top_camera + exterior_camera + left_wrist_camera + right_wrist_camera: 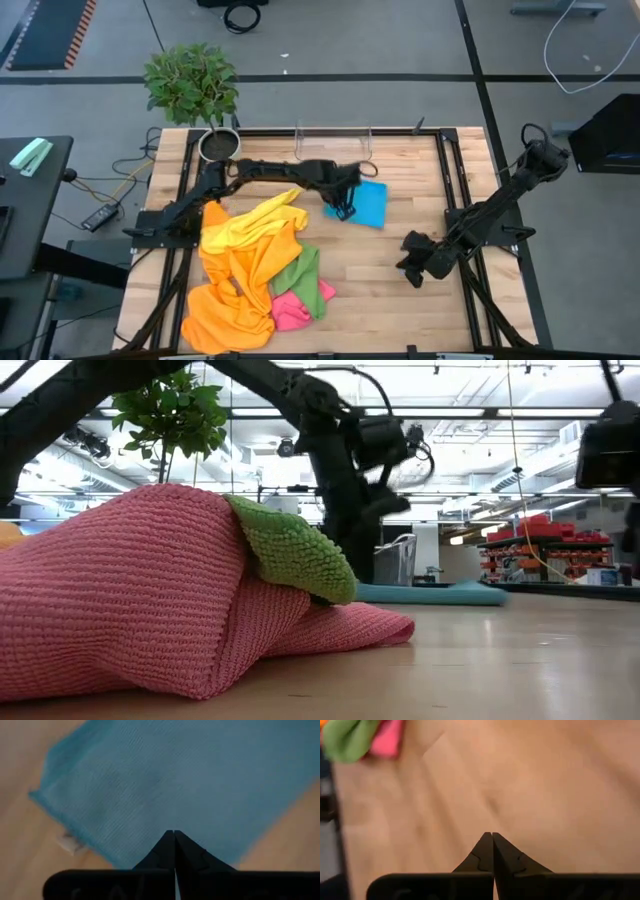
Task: Fold microfiber towels
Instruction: Fold the blue towel
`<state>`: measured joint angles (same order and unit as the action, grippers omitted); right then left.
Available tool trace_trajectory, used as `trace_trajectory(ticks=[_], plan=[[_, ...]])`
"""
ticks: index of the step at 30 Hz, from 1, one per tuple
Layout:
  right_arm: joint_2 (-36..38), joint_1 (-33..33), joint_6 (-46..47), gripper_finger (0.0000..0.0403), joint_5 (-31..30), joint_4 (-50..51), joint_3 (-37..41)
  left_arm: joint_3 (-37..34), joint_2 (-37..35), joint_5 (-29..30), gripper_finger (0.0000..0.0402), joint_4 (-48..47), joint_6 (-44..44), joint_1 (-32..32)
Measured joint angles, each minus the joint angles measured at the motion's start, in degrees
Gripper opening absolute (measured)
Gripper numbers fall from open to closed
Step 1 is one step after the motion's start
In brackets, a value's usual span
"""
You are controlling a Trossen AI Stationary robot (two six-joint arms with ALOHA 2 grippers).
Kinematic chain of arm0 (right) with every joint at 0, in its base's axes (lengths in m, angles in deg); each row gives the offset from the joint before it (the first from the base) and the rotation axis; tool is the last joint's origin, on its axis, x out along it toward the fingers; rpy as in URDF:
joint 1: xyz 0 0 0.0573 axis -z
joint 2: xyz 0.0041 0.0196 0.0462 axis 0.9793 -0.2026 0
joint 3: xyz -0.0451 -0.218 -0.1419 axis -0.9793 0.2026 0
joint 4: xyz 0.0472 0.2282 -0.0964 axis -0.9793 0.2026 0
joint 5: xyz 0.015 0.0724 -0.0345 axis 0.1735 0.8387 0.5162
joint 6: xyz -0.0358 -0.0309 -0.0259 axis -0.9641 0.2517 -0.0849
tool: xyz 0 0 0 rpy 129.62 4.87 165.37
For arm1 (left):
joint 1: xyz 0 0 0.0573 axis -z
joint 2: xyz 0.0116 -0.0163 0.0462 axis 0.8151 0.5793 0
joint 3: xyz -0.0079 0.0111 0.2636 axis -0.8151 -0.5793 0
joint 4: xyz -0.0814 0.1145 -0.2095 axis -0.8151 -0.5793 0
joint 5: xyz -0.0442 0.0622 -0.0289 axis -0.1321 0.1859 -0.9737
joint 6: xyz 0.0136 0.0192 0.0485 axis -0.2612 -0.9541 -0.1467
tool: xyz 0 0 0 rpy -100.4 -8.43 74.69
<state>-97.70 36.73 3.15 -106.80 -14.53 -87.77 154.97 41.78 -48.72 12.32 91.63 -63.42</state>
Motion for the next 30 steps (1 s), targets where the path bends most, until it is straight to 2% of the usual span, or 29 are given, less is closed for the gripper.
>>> trace_trajectory(ticks=[3,6,9,11,15,18,22,26,30], plan=[[5.8,0.6,0.2,0.0000,-4.2,6.6,1.2,1.5,-1.5,-0.6,0.0004,-1.9,0.6,1.5],[10.4,3.8,-0.8,0.0000,-8.8,7.2,3.6,1.4,-1.2,-0.8,0.0007,-3.4,1.2,4.1],[11.8,9.7,-5.4,0.0000,-13.4,3.3,4.9,1.6,0.0,1.0,0.0006,-1.9,1.9,6.5],[11.4,15.2,-11.7,0.0000,-13.5,0.4,5.7,1.6,1.4,2.2,0.0004,-0.7,4.3,7.6],[7.9,26.8,-24.1,0.0000,-8.3,-9.0,5.5,1.7,2.1,6.3,0.0005,0.4,7.6,8.5],[4.9,34.3,-29.3,0.0000,-4.3,-11.4,5.6,1.6,2.0,6.9,0.0003,-0.7,8.6,8.6],[-0.9,42.1,-34.9,0.0000,4.1,-15.2,5.5,1.6,2.0,7.2,0.0004,-1.0,8.8,8.6],[-6.6,44.2,-36.5,0.0000,7.8,-18.9,5.5,1.6,2.0,8.6,0.0004,-2.3,8.7,8.0],[-10.0,40.7,-33.3,0.0000,8.2,-20.9,5.3,1.6,1.8,10.7,0.0003,-3.1,8.7,6.8]])
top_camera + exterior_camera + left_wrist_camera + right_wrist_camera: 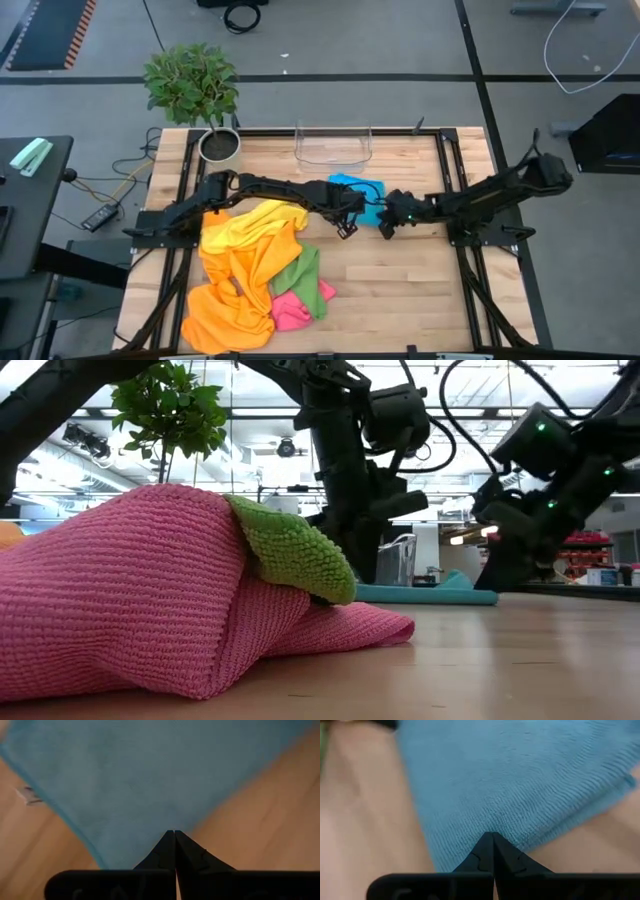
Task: Fold microfiber towels
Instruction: Fold the blue towel
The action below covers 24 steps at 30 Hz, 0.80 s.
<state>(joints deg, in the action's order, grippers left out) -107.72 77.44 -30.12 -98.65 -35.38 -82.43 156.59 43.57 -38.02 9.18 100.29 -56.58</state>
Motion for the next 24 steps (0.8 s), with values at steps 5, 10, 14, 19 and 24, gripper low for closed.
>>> trace_trajectory(ticks=[5,10,14,19,24], plan=[[-0.7,-9.3,9.7,0.0000,0.3,0.1,-0.7,0.0,-0.3,0.1,0.0004,-0.4,-1.5,-1.9],[2.0,-18.0,11.7,0.0000,4.9,0.1,-4.6,-0.1,0.6,-0.3,0.0003,-0.3,-4.3,-3.3],[8.4,-19.2,10.8,0.0001,2.7,7.4,-7.1,0.0,1.0,-1.4,0.0005,0.0,-4.9,-4.2],[18.4,-14.7,15.0,0.0001,-4.0,26.5,-7.7,0.0,1.0,-2.8,0.0004,0.5,-8.3,-4.3],[23.2,-11.0,15.7,0.0002,-4.9,35.4,-7.8,0.0,0.9,-4.5,0.0005,1.0,-9.5,-4.8]])
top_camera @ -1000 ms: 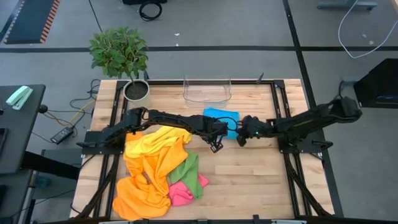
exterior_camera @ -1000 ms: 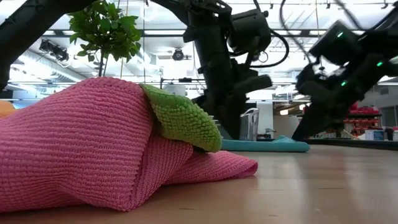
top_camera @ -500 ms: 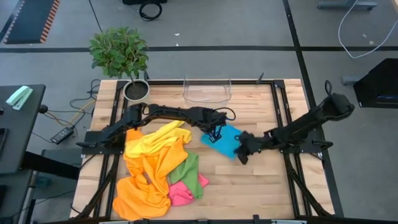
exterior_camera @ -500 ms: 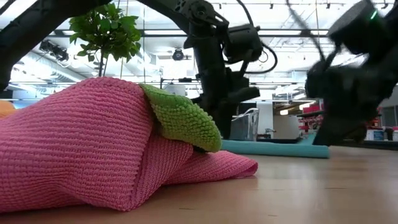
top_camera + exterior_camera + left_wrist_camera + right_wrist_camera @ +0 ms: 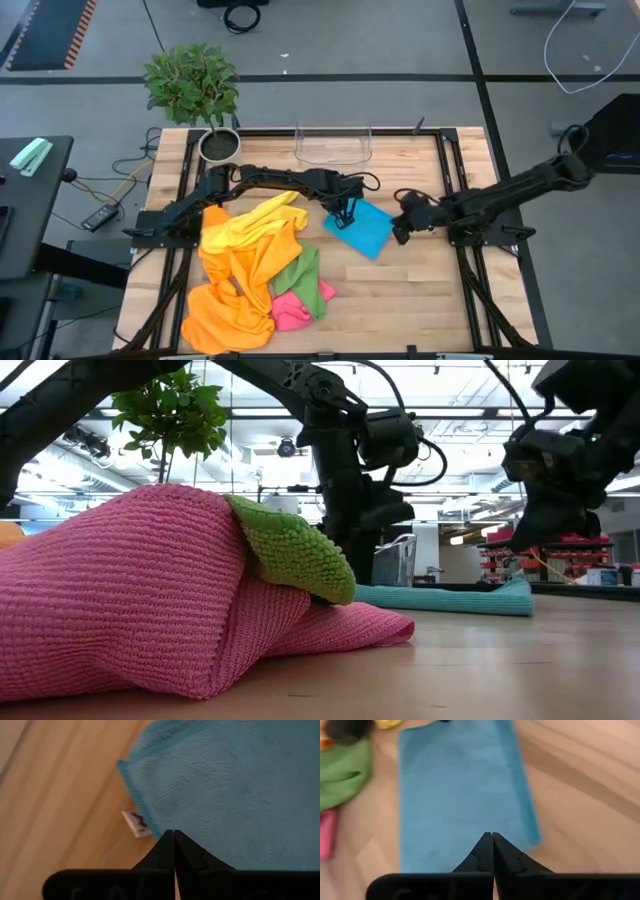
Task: Fold microfiber towels
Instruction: Fold the blue towel
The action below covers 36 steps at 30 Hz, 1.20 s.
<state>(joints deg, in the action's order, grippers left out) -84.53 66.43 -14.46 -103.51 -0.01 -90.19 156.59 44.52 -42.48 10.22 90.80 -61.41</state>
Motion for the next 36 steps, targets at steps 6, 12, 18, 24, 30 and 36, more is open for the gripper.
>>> trace_trajectory(ticks=[6,12,18,24,30,36], plan=[[0.2,0.9,2.4,0.0030,-0.9,0.7,0.0,0.2,-2.8,0.2,0.0029,3.6,-0.1,-2.3],[0.2,1.0,8.5,0.0079,-0.9,4.6,0.0,0.1,-2.5,-9.8,0.0103,8.5,2.3,-6.4],[0.0,1.0,15.5,0.0129,-0.1,4.9,1.0,0.0,-1.2,-16.0,0.0189,8.7,-0.9,-9.8],[-0.2,1.0,20.3,0.0168,-0.5,4.4,2.6,-0.2,1.3,-20.8,0.0235,10.6,-3.8,-9.2],[-0.3,1.3,21.5,0.0191,-1.4,2.7,2.6,0.1,0.8,-19.1,0.0233,11.8,-4.2,-9.4],[-0.2,1.7,20.7,0.0195,-1.4,2.3,2.6,0.0,1.0,-15.5,0.0219,11.8,-8.8,-8.1]])
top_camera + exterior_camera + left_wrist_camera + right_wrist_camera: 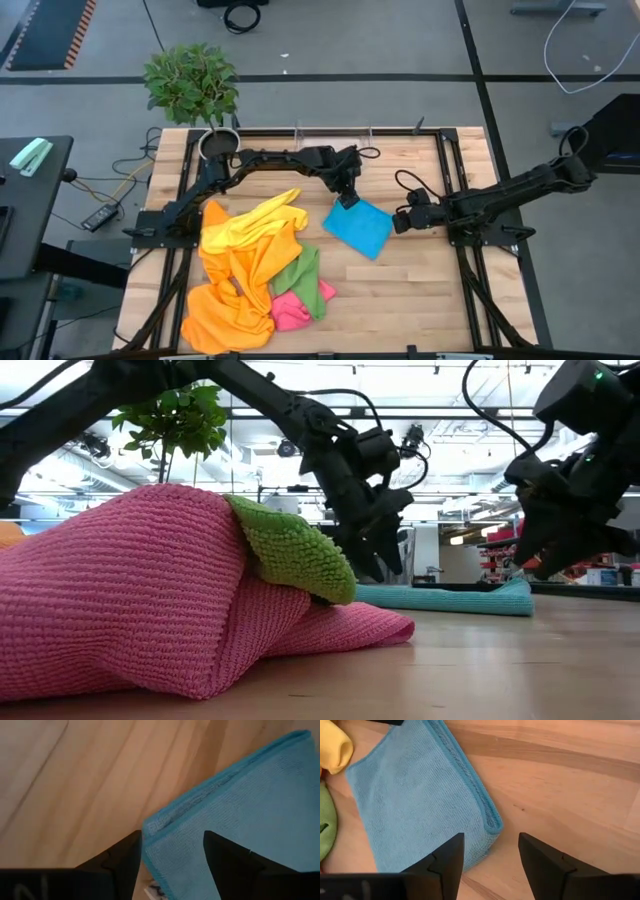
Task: Fold microfiber towels
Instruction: Fold the blue towel
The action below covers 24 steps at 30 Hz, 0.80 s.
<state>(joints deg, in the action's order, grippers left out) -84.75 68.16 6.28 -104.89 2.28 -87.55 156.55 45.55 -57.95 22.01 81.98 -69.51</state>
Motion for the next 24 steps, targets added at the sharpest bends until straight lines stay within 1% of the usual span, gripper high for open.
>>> trace_trajectory(ticks=[2,9,11,14,17,20,22,24], plan=[[0.0,0.0,-0.2,0.0196,0.0,0.0,0.0,0.0,0.0,1.0,0.0216,-0.1,-2.8,0.9],[0.0,0.0,-1.5,0.0196,0.0,0.2,0.0,0.0,0.0,1.3,0.0207,-0.8,-4.3,3.7],[0.0,0.0,-2.1,0.0196,0.2,0.2,0.0,0.0,0.0,3.2,0.0204,-0.7,-6.6,4.3],[0.0,0.0,-2.5,0.0196,0.6,0.2,0.0,0.0,0.0,4.5,0.0201,-0.2,-13.7,5.0],[0.0,0.0,-2.7,0.0196,0.9,0.2,0.0,0.0,0.0,4.9,0.0199,0.0,-24.5,6.0],[0.0,-0.1,-2.7,0.0196,0.9,0.2,0.0,0.0,0.0,6.8,0.0200,0.5,-34.0,6.6],[0.0,-0.4,-2.3,0.0196,1.2,0.2,0.0,0.0,0.0,7.0,0.0203,1.9,-36.1,6.6],[0.0,-0.8,-2.2,0.0196,1.4,0.2,0.0,0.3,0.0,5.7,0.0204,3.1,-35.7,5.7]])
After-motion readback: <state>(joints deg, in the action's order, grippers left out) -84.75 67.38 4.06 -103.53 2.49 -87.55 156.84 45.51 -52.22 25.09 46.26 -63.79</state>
